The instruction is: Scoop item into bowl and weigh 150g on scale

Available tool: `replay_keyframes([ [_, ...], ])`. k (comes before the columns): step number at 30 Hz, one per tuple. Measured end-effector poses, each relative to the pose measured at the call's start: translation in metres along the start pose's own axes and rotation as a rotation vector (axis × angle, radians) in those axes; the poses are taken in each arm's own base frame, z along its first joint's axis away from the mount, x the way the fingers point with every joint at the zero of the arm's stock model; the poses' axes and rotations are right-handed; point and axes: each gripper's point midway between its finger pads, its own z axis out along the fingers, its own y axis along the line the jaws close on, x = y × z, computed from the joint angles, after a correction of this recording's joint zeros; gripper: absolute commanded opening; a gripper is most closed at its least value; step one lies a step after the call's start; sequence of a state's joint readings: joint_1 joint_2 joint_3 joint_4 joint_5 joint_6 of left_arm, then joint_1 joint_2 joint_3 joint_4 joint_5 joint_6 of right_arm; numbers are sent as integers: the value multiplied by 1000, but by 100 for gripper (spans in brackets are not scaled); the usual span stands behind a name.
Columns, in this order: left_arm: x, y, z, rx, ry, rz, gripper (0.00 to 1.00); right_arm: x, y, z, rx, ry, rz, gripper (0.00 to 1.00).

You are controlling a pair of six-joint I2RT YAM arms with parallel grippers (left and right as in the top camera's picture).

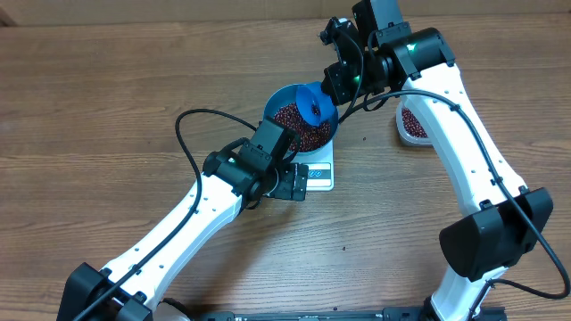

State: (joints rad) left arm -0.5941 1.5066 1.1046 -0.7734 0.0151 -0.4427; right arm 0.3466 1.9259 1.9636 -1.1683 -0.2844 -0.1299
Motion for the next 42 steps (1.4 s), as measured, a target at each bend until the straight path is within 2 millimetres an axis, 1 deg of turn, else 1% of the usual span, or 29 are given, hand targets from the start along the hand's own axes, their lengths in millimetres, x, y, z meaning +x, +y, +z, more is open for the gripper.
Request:
replay_keyframes([
  [11,0,0,0,0,0,0,100,-2,1,-3,1,-12,-19,4],
  [14,0,0,0,0,0,0,100,-5,3,-12,3,-32,-42,4],
  [21,0,0,0,0,0,0,100,-14,13,-45,15,-111,-101,4],
  [23,0,0,0,0,0,0,99,-15,12,-49,27,-122,-109,4],
  [25,0,0,0,0,0,0,100,-15,9,-50,48,-123,-112,4],
  [29,0,0,0,0,0,0,99,-13,-4,-51,120,-109,-106,4],
  [31,0,0,0,0,0,0,100,-13,-6,-51,126,-108,-99,4],
  [42,0,0,0,0,0,0,100,-9,1,-52,51,-100,-70,4],
])
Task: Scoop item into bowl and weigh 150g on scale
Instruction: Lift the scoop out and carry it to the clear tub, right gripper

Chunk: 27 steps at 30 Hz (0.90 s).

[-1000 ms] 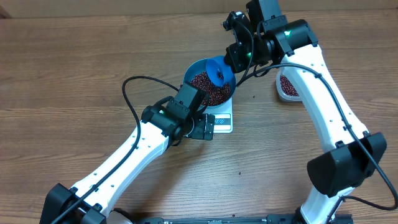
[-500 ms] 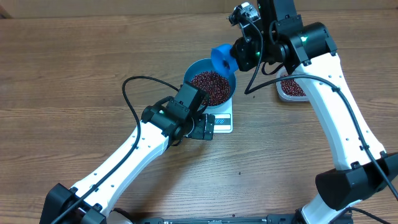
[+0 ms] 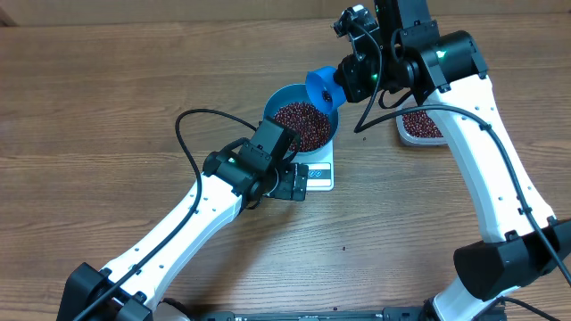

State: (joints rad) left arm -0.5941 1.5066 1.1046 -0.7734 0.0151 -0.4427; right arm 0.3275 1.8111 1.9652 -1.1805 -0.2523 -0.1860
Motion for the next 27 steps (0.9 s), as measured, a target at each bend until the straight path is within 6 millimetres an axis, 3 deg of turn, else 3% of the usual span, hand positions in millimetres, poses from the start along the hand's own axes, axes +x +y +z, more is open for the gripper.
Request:
replay_keyframes([
  [5,0,0,0,0,0,0,100,2,-7,-2,-1,1,47,4],
  [10,0,0,0,0,0,0,100,18,-41,-12,34,39,168,4],
  [16,0,0,0,0,0,0,99,52,-98,-35,91,96,375,4],
  [24,0,0,0,0,0,0,100,101,-187,-83,202,63,721,4],
  [27,0,0,0,0,0,0,100,111,-204,-94,228,48,781,4],
])
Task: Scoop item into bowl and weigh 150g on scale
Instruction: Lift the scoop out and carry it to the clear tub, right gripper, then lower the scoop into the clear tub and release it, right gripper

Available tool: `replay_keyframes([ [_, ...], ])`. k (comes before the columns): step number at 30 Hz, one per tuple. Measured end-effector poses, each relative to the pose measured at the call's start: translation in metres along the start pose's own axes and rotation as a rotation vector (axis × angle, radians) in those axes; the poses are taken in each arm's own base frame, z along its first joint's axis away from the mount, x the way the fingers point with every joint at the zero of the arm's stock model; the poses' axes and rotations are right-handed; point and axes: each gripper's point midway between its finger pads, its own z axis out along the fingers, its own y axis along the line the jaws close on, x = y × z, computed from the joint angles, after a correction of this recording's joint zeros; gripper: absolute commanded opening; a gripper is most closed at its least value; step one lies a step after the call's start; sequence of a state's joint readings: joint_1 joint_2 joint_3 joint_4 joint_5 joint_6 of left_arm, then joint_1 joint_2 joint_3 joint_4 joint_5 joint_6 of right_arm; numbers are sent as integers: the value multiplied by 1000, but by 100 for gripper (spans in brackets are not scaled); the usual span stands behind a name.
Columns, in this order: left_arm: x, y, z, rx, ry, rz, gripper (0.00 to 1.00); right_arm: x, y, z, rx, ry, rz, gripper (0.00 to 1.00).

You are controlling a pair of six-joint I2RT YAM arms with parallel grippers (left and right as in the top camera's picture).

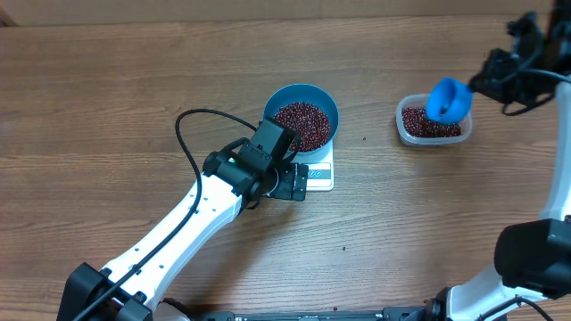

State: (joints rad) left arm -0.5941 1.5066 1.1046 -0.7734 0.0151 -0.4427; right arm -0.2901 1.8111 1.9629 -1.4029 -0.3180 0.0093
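A blue bowl (314,92) holding dark red beans stands on a small white scale (321,175) at mid-table. Off to the right, a clear tub (430,125) holds more beans. A blue scoop (449,98) hangs over the tub's right half, and my right gripper (486,78) is shut on its handle end near the frame's right edge. My left gripper (297,182) rests at the scale's front left corner, beside the bowl. Its black fingers are too dark to tell whether they are open or shut.
A black cable (192,134) loops over the table left of the bowl. A few stray beans (364,139) lie on the wood between the bowl and the tub. The left arm (196,223) runs diagonally from the front left.
The right gripper has moved right with the scoop, from the bowl's far right rim to above the bean tub. The left arm, bowl and scale have not moved.
At first the scoop was tipped inside the bowl over the beans. Then it was raised at the bowl's far right rim. Now it hangs over the tub at the right. The left gripper stayed at the scale throughout.
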Motion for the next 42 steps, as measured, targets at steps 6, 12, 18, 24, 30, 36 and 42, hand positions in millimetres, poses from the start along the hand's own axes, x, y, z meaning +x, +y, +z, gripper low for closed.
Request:
replay_keyframes([
  [6,0,0,0,0,1,0,99,5,-22,16,14,18,58,4],
  [12,0,0,0,0,1,0,100,5,-22,43,-38,9,55,4],
  [18,0,0,0,0,1,0,100,14,-21,62,-90,31,63,5],
  [24,0,0,0,0,0,0,100,16,-21,69,-106,33,65,18],
  [30,0,0,0,0,0,0,100,14,-20,69,-109,23,62,27],
  [36,0,0,0,0,0,0,100,13,-21,69,-102,20,58,100],
  [42,0,0,0,0,0,0,100,6,-37,70,-14,-12,51,100],
])
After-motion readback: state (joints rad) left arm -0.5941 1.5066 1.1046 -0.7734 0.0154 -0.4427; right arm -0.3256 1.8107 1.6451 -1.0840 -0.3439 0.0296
